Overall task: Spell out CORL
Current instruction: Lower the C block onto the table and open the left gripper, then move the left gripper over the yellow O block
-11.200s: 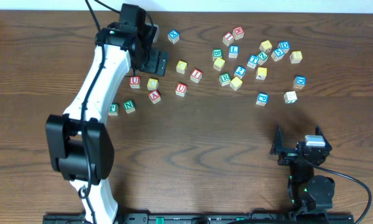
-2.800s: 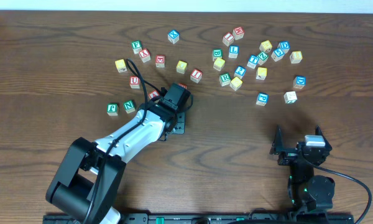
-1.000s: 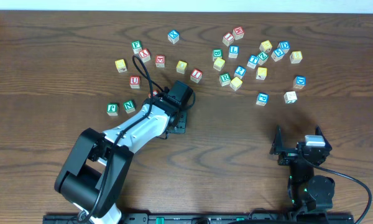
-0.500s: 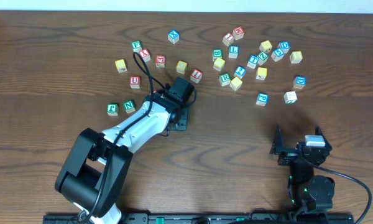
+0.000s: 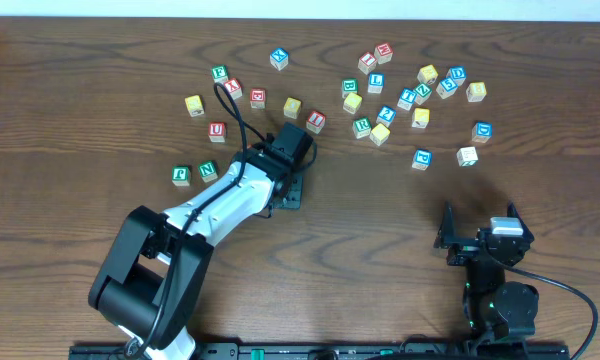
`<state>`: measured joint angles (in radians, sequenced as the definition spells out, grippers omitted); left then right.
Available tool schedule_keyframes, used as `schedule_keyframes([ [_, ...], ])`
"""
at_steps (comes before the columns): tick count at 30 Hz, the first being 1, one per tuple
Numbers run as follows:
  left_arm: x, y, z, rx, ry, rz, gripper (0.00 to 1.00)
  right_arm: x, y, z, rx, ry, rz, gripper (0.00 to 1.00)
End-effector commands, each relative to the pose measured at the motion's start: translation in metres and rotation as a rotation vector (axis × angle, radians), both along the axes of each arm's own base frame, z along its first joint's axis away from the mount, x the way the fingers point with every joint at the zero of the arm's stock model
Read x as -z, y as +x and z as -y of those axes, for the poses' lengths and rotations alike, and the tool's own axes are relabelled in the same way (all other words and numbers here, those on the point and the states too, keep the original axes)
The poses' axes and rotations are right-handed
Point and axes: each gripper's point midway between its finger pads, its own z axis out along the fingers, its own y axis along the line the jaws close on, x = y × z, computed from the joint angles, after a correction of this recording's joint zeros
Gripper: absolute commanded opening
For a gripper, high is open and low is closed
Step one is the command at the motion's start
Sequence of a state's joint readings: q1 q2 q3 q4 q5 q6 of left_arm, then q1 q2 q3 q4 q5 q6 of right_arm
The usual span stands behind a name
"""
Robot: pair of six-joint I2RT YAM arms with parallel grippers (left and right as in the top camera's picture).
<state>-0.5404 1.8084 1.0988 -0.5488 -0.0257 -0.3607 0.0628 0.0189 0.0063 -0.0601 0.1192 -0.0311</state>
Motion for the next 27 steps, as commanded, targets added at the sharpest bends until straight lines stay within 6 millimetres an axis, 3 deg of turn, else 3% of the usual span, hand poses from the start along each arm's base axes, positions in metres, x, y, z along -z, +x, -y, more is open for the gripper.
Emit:
schedule_keyframes([
  [1,-0.016,0.016,0.009,0.018,-0.015,0.037,0.57,0.001,0.000,0.000,-0.004,-0.008,-0.004,0.99],
  [4,-0.028,0.020,0.018,0.067,-0.040,0.036,0.66,0.001,0.000,0.000,-0.004,-0.008,-0.004,0.99],
  [11,-0.063,0.038,0.029,0.132,-0.047,0.085,0.75,0.001,0.000,0.000,-0.004,-0.008,-0.004,0.99],
  [15,-0.089,0.050,0.035,0.212,-0.046,0.126,0.89,0.001,0.000,0.000,-0.004,-0.008,-0.004,0.99],
  [17,-0.102,0.059,0.032,0.238,-0.041,0.146,0.95,0.001,0.000,0.000,-0.004,-0.008,-0.004,0.99],
  [22,-0.124,0.090,0.008,0.192,-0.026,0.155,0.96,0.001,0.000,0.000,-0.004,-0.008,-0.004,0.99],
  [27,-0.119,0.121,-0.005,0.201,-0.014,0.056,0.96,0.001,0.000,0.000,-0.004,-0.008,-0.004,0.99],
])
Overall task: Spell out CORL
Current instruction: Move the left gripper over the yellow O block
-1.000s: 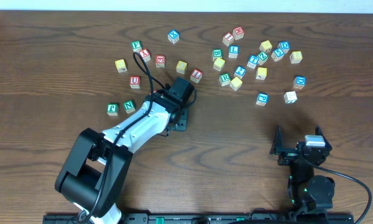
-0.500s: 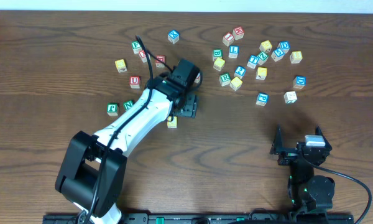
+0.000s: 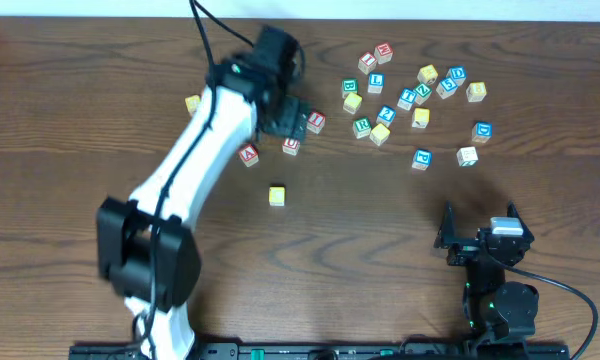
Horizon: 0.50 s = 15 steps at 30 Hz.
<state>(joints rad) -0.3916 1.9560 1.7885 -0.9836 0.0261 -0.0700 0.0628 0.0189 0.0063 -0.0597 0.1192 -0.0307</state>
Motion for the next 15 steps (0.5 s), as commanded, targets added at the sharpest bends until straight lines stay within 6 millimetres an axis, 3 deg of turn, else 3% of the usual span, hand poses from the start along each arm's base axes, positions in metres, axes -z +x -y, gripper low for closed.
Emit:
schedule_keyframes([
  [1,0.012,0.026,0.003,0.063,0.014,-0.054,0.96,0.001,0.000,0.000,-0.004,-0.008,-0.005,0.99],
  [6,0.029,0.057,0.022,0.114,-0.010,-0.056,0.96,0.001,0.000,0.000,-0.004,-0.008,-0.005,0.99],
  [15,0.042,0.069,0.025,0.152,0.007,-0.039,0.96,0.001,0.000,0.000,-0.004,-0.008,-0.005,0.99],
])
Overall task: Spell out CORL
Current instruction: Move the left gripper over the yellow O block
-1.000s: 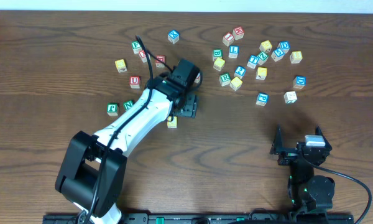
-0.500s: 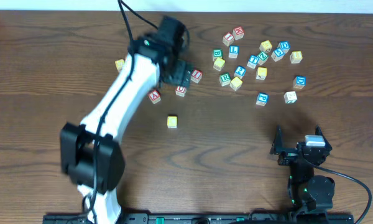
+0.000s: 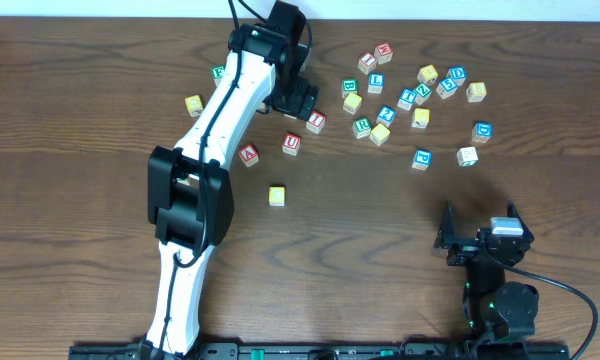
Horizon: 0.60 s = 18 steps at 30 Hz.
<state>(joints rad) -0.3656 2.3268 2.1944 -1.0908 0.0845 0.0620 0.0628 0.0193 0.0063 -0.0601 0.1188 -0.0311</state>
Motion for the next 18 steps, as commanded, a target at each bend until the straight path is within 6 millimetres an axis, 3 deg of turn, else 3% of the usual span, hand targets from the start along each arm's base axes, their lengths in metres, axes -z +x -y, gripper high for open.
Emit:
schedule_keyframes([
  [1,-0.007,0.010,0.004,0.038,-0.009,0.041,0.96,0.001,0.000,0.000,-0.004,-0.008,-0.004,0.99],
  [6,0.000,0.018,0.007,0.045,-0.014,0.059,0.96,0.001,0.000,0.000,-0.003,-0.008,-0.004,0.99],
  [13,0.036,0.019,0.007,0.043,0.004,0.007,0.96,0.001,0.000,0.000,-0.003,-0.008,-0.004,0.99],
  [18,0.038,0.032,0.012,0.040,-0.013,0.054,0.96,0.001,0.000,0.000,-0.004,-0.008,-0.004,0.99],
])
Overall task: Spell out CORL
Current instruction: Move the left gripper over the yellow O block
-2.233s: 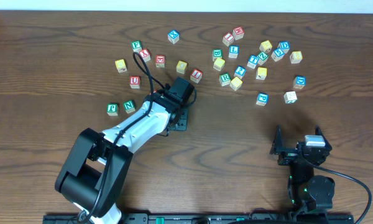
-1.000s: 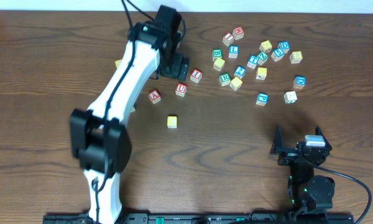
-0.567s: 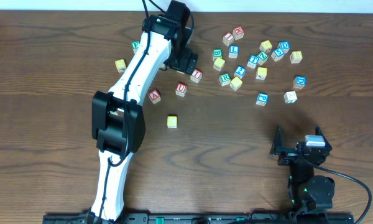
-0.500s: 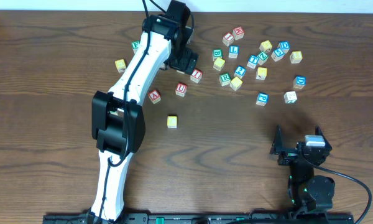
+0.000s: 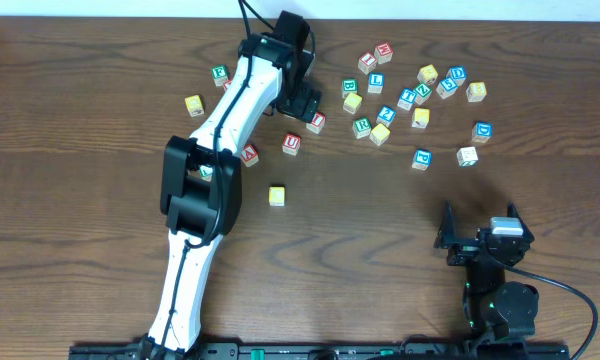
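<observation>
Lettered wooden blocks lie scattered over the far half of the brown table [image 5: 70, 230]. My left gripper [image 5: 307, 103] is stretched to the back, just above a red block [image 5: 316, 122]; its jaws are hidden under the wrist. Nearer the front lie another red block [image 5: 292, 143], a third red one [image 5: 248, 155] beside the arm, and a lone yellow block [image 5: 277, 195]. A blue-edged block [image 5: 377, 82] and a green-edged block [image 5: 361, 126] sit in the right-hand cluster; their letters are too small to be sure of. My right gripper [image 5: 478, 216] rests open near the front right, holding nothing.
A green block [image 5: 220, 73] and a yellow block [image 5: 193, 104] lie left of the arm. Several more blocks spread to the right as far as a blue one [image 5: 482, 130] and a white one [image 5: 467, 156]. The left arm's long white link [image 5: 230, 120] crosses the table diagonally.
The left wrist has shifted slightly to the right at the back, and its elbow has swung a little right too. No block has moved. The right arm is still.
At first my left gripper was low near the table's middle, with red and yellow blocks grouped behind it. Then the arm reached to the back; a yellow block and two red ones lay nearer the front. It has stayed there since, edging right.
</observation>
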`<state>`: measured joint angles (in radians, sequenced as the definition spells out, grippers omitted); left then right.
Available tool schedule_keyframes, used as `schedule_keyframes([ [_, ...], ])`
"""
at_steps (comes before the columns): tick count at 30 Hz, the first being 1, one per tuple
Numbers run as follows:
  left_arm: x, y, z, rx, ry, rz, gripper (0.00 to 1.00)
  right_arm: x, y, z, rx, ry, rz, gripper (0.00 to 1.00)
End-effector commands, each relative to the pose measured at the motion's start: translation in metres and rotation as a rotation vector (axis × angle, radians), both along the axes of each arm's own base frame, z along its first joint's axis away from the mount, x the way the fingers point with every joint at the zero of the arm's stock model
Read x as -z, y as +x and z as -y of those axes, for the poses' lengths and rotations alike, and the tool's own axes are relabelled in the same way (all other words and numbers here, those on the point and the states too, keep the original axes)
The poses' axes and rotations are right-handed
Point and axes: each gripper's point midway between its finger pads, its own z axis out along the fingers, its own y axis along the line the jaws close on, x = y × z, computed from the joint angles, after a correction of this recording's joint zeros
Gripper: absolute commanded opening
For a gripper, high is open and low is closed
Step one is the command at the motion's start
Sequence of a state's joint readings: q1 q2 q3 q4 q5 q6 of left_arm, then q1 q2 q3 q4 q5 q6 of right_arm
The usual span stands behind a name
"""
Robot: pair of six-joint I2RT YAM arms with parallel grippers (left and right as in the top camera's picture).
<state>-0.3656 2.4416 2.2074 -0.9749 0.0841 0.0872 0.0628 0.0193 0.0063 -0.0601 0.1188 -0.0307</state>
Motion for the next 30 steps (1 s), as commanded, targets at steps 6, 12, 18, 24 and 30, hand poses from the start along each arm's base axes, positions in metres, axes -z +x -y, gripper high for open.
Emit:
schedule_keyframes([
  [6,-0.012,0.018,0.007,0.015,-0.030,0.079,0.95,0.001,0.000,0.000,-0.003,-0.008,-0.004,0.99],
  [12,0.006,0.021,0.005,0.007,-0.018,0.065,0.94,0.001,0.000,0.000,-0.003,-0.008,-0.004,0.99],
  [18,0.025,0.021,0.005,0.003,-0.011,0.042,0.79,0.001,0.000,0.000,-0.004,-0.008,-0.004,0.99],
  [24,0.032,0.025,0.002,-0.007,-0.006,0.047,0.79,0.001,0.000,0.000,-0.003,-0.008,-0.004,0.99],
  [30,0.032,0.028,0.002,-0.014,-0.004,0.059,0.72,0.001,0.000,0.000,-0.003,-0.008,-0.004,0.99],
])
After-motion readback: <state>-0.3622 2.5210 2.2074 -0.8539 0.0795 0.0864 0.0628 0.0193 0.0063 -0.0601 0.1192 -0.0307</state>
